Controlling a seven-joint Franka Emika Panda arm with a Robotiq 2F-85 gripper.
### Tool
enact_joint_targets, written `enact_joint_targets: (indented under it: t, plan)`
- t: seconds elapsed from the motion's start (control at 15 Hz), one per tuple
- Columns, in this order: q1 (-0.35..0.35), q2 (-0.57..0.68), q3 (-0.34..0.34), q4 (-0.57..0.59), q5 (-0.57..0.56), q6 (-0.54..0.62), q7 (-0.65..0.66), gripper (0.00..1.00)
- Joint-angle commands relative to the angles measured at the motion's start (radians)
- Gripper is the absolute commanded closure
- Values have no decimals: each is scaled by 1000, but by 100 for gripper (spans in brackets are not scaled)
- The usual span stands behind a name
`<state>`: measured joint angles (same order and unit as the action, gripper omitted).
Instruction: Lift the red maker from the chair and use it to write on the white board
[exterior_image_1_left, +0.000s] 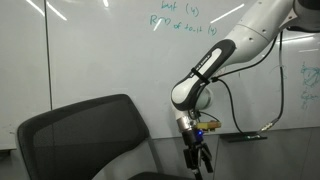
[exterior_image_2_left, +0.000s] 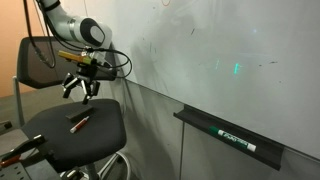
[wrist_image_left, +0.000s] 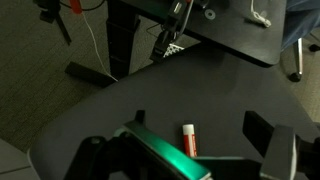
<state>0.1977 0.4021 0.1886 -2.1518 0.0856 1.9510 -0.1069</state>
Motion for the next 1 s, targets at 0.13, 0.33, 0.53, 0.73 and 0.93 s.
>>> enact_joint_targets:
  t: [0.13,0.33,0.53,0.73,0.93]
  plan:
    - [17,152,-13,128,-148,23,-26,0]
    - [18,215,-14,171,-203,33,-42,0]
    - [19,268,-1,199,-210,29,-56,0]
    - [39,310,10,236,-203,9,-41,0]
    - [50,347,23,267,-190,8,-48,0]
